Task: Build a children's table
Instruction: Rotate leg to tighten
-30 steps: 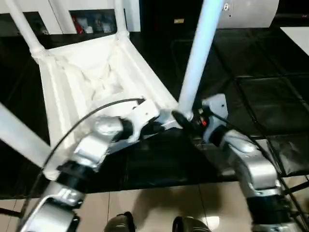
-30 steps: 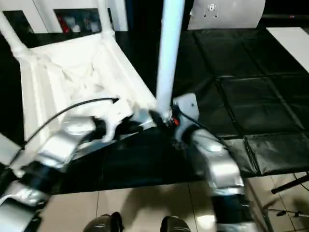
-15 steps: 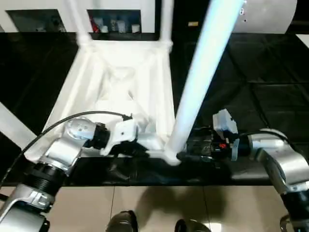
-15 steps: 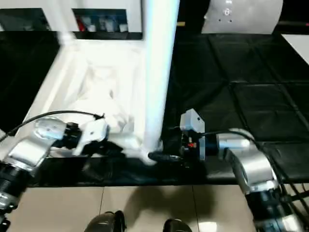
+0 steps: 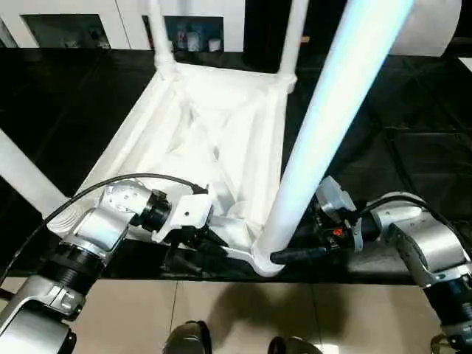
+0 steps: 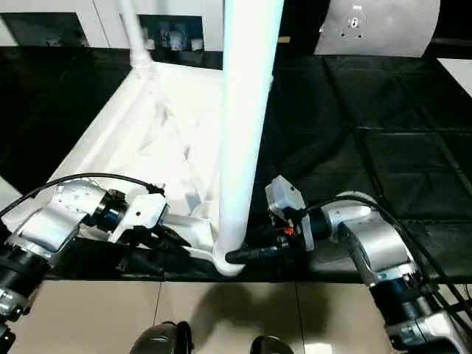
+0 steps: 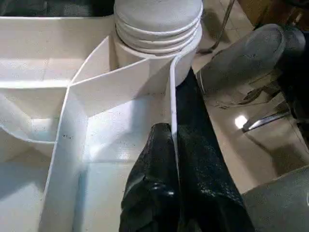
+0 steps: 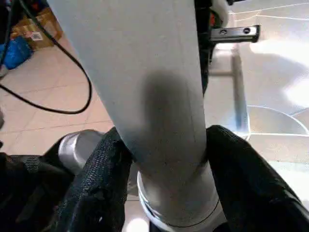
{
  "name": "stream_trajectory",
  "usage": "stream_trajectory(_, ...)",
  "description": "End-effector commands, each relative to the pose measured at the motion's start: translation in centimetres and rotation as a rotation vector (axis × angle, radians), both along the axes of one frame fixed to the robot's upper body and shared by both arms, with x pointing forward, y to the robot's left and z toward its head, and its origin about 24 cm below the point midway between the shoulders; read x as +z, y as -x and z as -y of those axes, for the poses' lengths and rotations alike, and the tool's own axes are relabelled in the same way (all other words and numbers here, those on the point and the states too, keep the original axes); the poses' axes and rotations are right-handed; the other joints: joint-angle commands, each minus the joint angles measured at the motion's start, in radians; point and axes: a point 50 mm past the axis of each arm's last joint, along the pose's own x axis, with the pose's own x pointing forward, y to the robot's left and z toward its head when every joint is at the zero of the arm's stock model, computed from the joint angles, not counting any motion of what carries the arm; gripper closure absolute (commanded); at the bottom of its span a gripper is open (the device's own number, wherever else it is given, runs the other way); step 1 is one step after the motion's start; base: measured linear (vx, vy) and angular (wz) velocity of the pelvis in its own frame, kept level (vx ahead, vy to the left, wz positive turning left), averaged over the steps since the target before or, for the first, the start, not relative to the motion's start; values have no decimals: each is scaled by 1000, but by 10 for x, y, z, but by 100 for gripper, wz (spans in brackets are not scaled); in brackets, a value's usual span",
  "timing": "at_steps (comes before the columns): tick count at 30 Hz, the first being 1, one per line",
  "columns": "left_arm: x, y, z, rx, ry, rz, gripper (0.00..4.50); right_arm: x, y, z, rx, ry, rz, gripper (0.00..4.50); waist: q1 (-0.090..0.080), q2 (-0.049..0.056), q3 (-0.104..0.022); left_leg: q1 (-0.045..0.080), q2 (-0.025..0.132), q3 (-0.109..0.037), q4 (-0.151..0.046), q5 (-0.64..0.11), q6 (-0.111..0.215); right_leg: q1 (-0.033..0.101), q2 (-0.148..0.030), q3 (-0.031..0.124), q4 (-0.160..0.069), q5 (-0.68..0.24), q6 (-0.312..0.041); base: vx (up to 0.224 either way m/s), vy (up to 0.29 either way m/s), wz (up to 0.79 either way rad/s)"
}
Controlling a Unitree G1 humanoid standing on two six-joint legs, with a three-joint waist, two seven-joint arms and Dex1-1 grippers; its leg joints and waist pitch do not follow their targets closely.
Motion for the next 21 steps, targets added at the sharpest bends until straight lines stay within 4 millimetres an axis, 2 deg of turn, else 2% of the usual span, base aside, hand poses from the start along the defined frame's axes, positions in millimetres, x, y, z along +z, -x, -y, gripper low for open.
stream_trajectory(1,4,1,8,-73,-8,6,450,-1,2,-2,44,2,-29,234,-5,-10,-80,29,80,-35,-59,-92,113,46,-106,61,-66,-44,-255,0,0,0)
stream_trajectory(7,6,-1,9,-17,41,-15,450,-2,5,-2,22,-19,-71,249,-5,-7,-80,32,82,-35,-60,-102,104,45,-105,61,-67,-54,-260,0,0,0)
stream_trajectory(11,10,-6,14,139,133,-18,450,-3,6,-10,-109,-75,-111,250,-5,-4,-76,31,86,-36,-64,-109,97,44,-105,63,-68,-57,-263,0,0,0)
stream_trajectory(13,11,-10,18,255,166,-9,450,-5,5,-18,-209,-112,-104,250,-8,-6,-73,32,83,-37,-65,-139,78,42,-108,63,-75,-116,-258,0,0,0)
stream_trajectory(14,12,-12,20,288,177,-8,450,-6,4,-20,-240,-118,-98,250,-10,-8,-70,31,79,-40,-67,-165,61,43,-110,62,-83,-189,-244,0,0,0)
stream_trajectory(15,15,-16,27,375,219,-11,450,-9,0,-28,-340,-132,-79,250,-18,-15,-68,29,78,-40,-71,-180,43,45,-111,64,-88,-235,-228,0,0,0)
stream_trajectory(17,17,-17,31,410,239,-15,450,-11,-1,-32,-387,-137,-72,250,-32,-12,-68,23,75,-45,-73,-174,23,49,-111,61,-85,-254,-213,0,0,0)
stream_trajectory(18,18,-19,37,447,252,-5,450,-14,-4,-37,-444,-133,-61,250,-42,-19,-70,19,71,-43,-73,-160,27,51,-107,59,-87,-238,-206,0,0,0)
stream_trajectory(19,18,-19,37,447,252,-5,450,-14,-4,-37,-444,-133,-61,251,-47,-17,-71,23,73,-41,-72,-158,28,46,-106,61,-86,-226,-207,0,0,0)
stream_trajectory(20,20,-22,45,497,265,-1,450,-16,-7,-46,-515,-140,-58,251,-55,-17,-69,23,69,-39,-68,-153,39,45,-107,62,-89,-216,-209,0,0,0)
stream_trajectory(21,20,-22,45,497,265,-1,450,-16,-7,-46,-515,-140,-58,251,-58,-16,-70,23,70,-37,-67,-143,41,44,-106,64,-87,-202,-213,0,0,0)
